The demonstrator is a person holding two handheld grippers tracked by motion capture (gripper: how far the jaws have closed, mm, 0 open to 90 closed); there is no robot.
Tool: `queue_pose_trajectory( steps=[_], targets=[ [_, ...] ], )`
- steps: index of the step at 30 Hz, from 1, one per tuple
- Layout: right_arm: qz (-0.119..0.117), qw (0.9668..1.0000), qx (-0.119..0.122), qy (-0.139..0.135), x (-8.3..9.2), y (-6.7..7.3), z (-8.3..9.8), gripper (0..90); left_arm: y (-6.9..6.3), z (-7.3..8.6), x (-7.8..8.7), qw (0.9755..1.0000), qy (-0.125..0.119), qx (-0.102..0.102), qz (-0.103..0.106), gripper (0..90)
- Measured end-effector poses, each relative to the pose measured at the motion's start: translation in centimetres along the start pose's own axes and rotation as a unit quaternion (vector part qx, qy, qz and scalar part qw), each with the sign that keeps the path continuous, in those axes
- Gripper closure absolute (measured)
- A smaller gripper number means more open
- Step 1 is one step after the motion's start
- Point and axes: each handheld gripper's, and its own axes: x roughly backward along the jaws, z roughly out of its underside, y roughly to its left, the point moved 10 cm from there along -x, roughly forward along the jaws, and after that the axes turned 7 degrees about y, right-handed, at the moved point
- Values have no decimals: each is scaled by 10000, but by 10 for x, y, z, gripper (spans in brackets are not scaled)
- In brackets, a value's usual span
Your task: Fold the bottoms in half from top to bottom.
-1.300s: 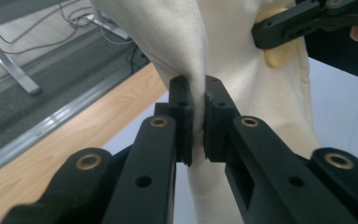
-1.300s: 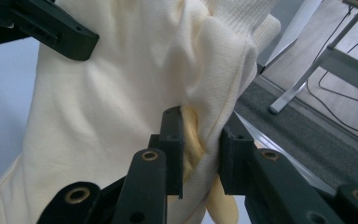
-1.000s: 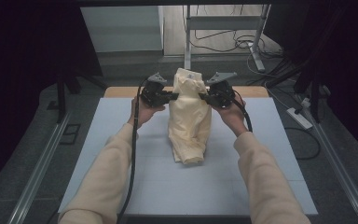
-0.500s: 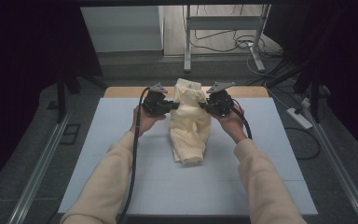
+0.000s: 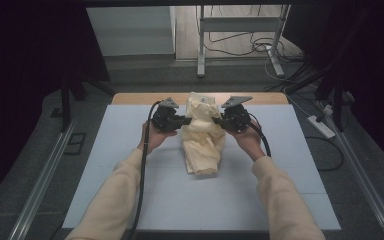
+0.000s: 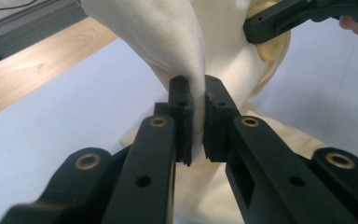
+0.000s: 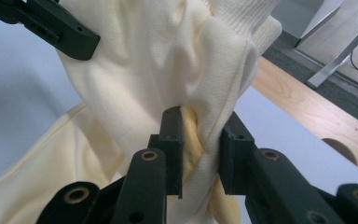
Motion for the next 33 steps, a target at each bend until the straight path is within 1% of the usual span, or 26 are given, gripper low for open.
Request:
queue_pose_trajectory(
  steps=[6,13,18,20,24,29,33],
  targets=[
    [-63,10000,41,65,-4,8,10,732,-4,11,-4,10000,71,8,21,827],
    [-115,9998,96,113,-7,15,20,731,-10,21,-7,9999,94,-7,84,824],
    [-155,9997,117,125,-8,18,25,731,-13,27,-9,9998,142,-14,141,823],
    [-135,9997,149,132,-7,18,25,731,-14,29,-10,9998,148,-33,150,824],
    [-153,9996,163,142,-7,21,27,731,-15,32,-11,9997,196,-4,175,823],
    [-197,9996,129,168,-9,24,31,729,-17,37,-12,9995,252,-12,200,820],
    [-253,9995,52,159,-9,28,37,727,-20,41,-13,9993,282,-2,233,816]
  ],
)
